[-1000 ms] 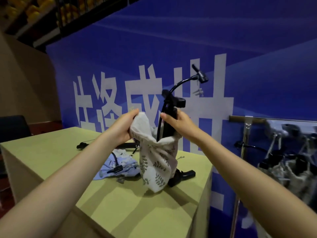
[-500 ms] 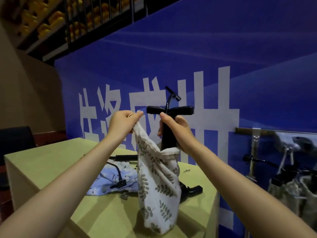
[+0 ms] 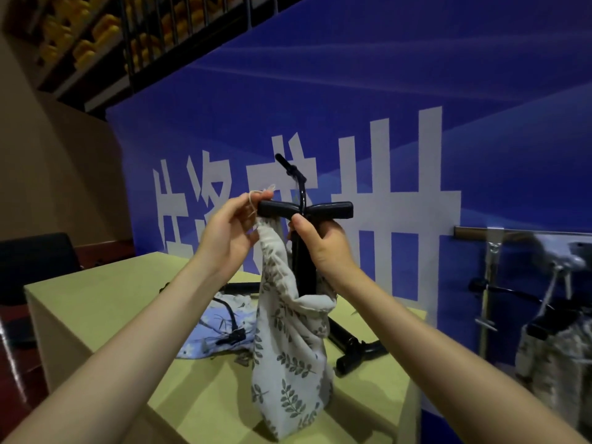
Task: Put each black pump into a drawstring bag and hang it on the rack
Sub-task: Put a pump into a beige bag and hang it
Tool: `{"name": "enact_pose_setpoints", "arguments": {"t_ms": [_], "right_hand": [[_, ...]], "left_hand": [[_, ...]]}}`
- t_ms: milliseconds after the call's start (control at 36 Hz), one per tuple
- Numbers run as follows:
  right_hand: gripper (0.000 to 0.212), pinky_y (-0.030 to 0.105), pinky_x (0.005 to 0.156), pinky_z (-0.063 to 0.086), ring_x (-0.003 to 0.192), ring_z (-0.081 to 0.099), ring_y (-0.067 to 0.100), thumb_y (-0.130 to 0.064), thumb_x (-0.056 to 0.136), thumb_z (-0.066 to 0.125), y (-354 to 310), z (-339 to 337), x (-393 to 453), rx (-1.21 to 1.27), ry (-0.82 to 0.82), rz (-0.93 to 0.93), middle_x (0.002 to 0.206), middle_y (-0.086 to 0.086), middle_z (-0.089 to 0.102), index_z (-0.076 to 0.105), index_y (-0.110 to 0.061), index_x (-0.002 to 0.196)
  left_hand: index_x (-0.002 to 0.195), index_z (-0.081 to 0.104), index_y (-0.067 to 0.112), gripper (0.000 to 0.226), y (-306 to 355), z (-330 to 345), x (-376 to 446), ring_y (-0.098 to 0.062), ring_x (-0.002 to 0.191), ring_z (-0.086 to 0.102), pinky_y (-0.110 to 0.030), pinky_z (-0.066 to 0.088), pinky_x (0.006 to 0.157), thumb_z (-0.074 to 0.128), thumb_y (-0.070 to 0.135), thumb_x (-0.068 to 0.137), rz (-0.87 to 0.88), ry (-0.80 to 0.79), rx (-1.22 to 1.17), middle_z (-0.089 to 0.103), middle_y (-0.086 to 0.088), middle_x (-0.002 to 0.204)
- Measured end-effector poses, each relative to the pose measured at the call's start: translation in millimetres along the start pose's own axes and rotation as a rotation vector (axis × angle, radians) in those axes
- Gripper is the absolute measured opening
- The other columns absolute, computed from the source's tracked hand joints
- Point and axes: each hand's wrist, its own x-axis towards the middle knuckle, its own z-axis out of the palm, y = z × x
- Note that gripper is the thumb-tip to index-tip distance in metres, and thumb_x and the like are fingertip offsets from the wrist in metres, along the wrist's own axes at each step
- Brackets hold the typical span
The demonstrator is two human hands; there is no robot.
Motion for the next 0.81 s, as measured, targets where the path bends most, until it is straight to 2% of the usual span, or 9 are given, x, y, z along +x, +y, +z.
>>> {"name": "enact_pose_setpoints", "arguments": {"t_ms": [56, 139, 278, 361, 444, 556, 639, 722, 806], "right_hand": [[0.022, 0.026, 0.069, 0.052, 0.070, 0.063, 0.012, -0.035, 0.094, 0.059, 0, 2, 0, 0.022, -0.001, 0.010, 0.075, -0.001, 0.065, 0.062, -0.017, 0.083], [0.022, 0.027, 0.072, 0.051, 0.073, 0.063, 0.012, -0.036, 0.095, 0.057, -2, 5, 1, 0.010, -0.035, 0.010, 0.078, -0.001, 0.066, 0.062, -0.017, 0.085], [0.023, 0.025, 0.077, 0.051, 0.085, 0.065, 0.011, -0.043, 0.096, 0.051, -4, 7, 3, -0.090, -0.105, 0.017, 0.092, -0.001, 0.069, 0.062, -0.023, 0.095], [0.041, 0.024, 0.079, 0.050, 0.093, 0.063, 0.012, -0.048, 0.100, 0.034, -2, 4, 3, -0.124, -0.147, 0.055, 0.101, 0.001, 0.068, 0.061, -0.018, 0.109], [0.048, 0.020, 0.074, 0.044, 0.095, 0.057, 0.006, -0.048, 0.103, 0.019, 8, -5, 2, -0.113, -0.164, 0.136, 0.105, -0.001, 0.063, 0.061, -0.026, 0.108], [0.054, 0.030, 0.082, 0.044, 0.102, 0.056, 0.016, -0.059, 0.098, 0.031, 30, -28, 0, -0.325, -0.190, 0.325, 0.110, -0.001, 0.059, 0.058, -0.019, 0.123], [0.066, 0.028, 0.071, 0.045, 0.083, 0.059, 0.015, -0.070, 0.090, 0.037, 33, -47, -6, -0.446, -0.409, 0.596, 0.100, 0.001, 0.065, 0.064, -0.013, 0.112], [0.061, 0.024, 0.063, 0.044, 0.070, 0.060, 0.013, -0.065, 0.090, 0.048, 36, -62, -11, -0.394, -0.579, 0.705, 0.090, 0.005, 0.064, 0.064, -0.008, 0.103], [0.045, 0.021, 0.059, 0.045, 0.066, 0.058, 0.011, -0.049, 0.093, 0.056, 40, -66, -15, -0.242, -0.546, 0.683, 0.085, 0.006, 0.062, 0.062, -0.005, 0.104]], "left_hand": [[0.094, 0.070, 0.013, 0.031, 0, -2, -1, -0.013, 0.103, 0.065, -0.027, 0.051, 0.082, 0.039, 0.018, 0.100, 0.003, -0.011, 0.045, 0.071, -0.002, 0.110], [0.093, 0.073, 0.020, 0.035, 3, -4, -2, -0.015, 0.103, 0.062, -0.029, 0.046, 0.083, 0.039, 0.012, 0.099, 0.031, -0.030, 0.133, 0.071, -0.001, 0.112], [0.109, 0.069, 0.020, 0.028, 4, 1, -5, -0.009, 0.095, 0.067, -0.023, 0.056, 0.076, 0.045, 0.011, 0.099, 0.003, -0.094, 0.256, 0.073, 0.002, 0.101], [0.109, 0.068, 0.017, 0.026, 2, 1, -3, -0.010, 0.092, 0.068, -0.022, 0.055, 0.074, 0.045, 0.008, 0.099, 0.014, -0.039, 0.233, 0.073, 0.002, 0.099], [0.105, 0.067, 0.014, 0.026, 0, -2, 0, -0.009, 0.085, 0.068, -0.021, 0.055, 0.073, 0.044, 0.004, 0.099, 0.036, 0.051, 0.229, 0.072, 0.001, 0.094], [0.101, 0.067, 0.016, 0.024, -3, -6, 1, -0.007, 0.080, 0.068, -0.021, 0.054, 0.070, 0.046, 0.005, 0.099, 0.062, 0.125, 0.248, 0.071, 0.001, 0.091], [0.100, 0.067, 0.015, 0.023, -5, -5, 3, -0.005, 0.068, 0.065, -0.022, 0.052, 0.066, 0.046, 0.007, 0.099, 0.068, 0.195, 0.282, 0.068, -0.003, 0.091], [0.097, 0.069, 0.015, 0.023, -9, -5, 6, -0.014, 0.082, 0.064, -0.031, 0.054, 0.076, 0.046, 0.010, 0.097, 0.057, 0.256, 0.296, 0.067, -0.003, 0.091], [0.096, 0.068, 0.018, 0.022, -11, -5, 7, -0.013, 0.082, 0.063, -0.025, 0.052, 0.069, 0.047, 0.014, 0.098, 0.069, 0.264, 0.361, 0.067, 0.000, 0.089]]}}
